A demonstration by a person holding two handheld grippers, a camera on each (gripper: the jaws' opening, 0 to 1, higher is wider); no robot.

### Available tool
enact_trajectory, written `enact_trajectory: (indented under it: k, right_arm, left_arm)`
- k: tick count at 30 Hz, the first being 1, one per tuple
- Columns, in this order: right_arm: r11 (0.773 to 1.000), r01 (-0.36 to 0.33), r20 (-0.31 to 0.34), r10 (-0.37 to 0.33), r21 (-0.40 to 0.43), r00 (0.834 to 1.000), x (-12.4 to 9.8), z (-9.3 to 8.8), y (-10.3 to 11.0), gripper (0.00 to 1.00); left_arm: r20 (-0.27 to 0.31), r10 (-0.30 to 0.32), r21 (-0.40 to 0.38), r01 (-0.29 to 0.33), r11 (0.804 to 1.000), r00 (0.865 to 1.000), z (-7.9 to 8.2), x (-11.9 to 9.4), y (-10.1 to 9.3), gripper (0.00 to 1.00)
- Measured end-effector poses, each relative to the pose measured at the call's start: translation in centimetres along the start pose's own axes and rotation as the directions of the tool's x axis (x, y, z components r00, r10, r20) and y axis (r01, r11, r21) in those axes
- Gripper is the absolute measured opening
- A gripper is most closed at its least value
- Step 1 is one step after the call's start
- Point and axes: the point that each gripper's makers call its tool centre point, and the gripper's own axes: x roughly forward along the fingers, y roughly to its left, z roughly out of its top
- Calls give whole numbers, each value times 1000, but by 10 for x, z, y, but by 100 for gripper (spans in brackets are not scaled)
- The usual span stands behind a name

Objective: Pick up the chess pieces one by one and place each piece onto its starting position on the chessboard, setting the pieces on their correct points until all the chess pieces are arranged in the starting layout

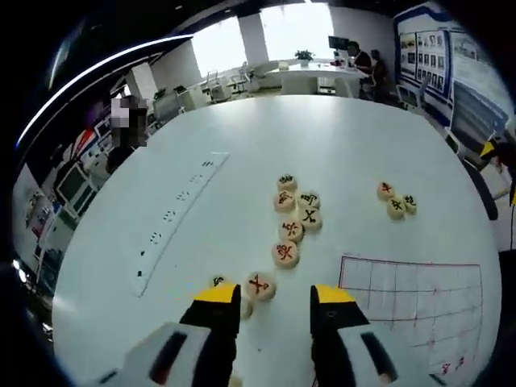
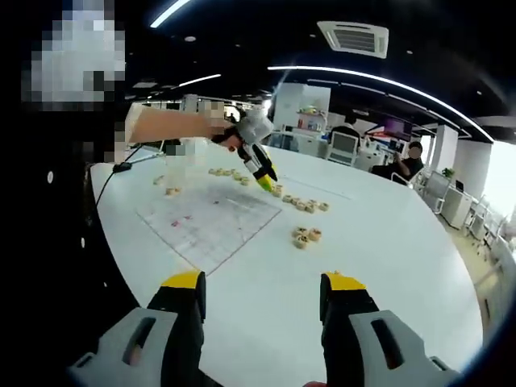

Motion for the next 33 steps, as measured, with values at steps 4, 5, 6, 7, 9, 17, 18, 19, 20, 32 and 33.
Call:
enact_trajectory:
  k: [4, 5, 6, 7, 9, 17, 18, 19, 20, 32, 33]
  right_arm:
    - [1000, 9, -2, -9, 7, 1000, -1, -1, -2, 57]
    - [1000, 9, -2, -9, 8, 1000, -2, -1, -2, 57]
    - [1000, 10, -1, -10, 10, 1000, -2, -1, -2, 57]
    - [1000, 10, -1, -10, 11, 1000, -2, -1, -2, 57]
    - [1000, 12, -3, -12, 11, 1000, -2, -2, -2, 57]
    - [1000, 7, -6, -6, 11, 1000, 0, -2, -2, 57]
    - [1000, 5, -6, -5, 11, 1000, 1, -2, -2, 57]
    - [1000, 6, -6, -6, 12, 1000, 2, -2, -2, 57]
    - [1000, 6, -6, -6, 12, 1000, 2, -2, -2, 57]
    - [1000, 6, 0, -6, 14, 1000, 2, -1, -1, 57]
    - [1000, 4, 1, -4, 13, 1000, 2, -1, -1, 57]
  left_arm:
    - [-17, 17, 6, -16, 1000, 1000, -1, 10, 0, 32]
    - [-24, 12, -6, -13, 1000, 1000, -3, 12, 0, 32]
    - [-31, 2, -24, -3, 1000, 1000, -5, 13, -1, 32]
    - [-38, 0, -34, -2, 999, 999, -7, 15, 0, 32]
    - [-42, 6, -42, -8, 999, 999, -10, 16, 4, 32]
    - [-32, 9, -66, -11, 998, 999, -10, 18, 10, 32]
    - [-22, -2, -90, 0, 996, 1000, -9, 21, 10, 32]
    - [-23, -3, -99, 1, 995, 1000, -9, 22, 10, 31]
    - [-20, -5, -103, 3, 995, 1000, -9, 23, 10, 30]
    - [5, 8, -189, -7, 982, 1000, -2, 20, 11, 20]
    - [11, 10, -191, -8, 982, 1000, 0, 17, 10, 20]
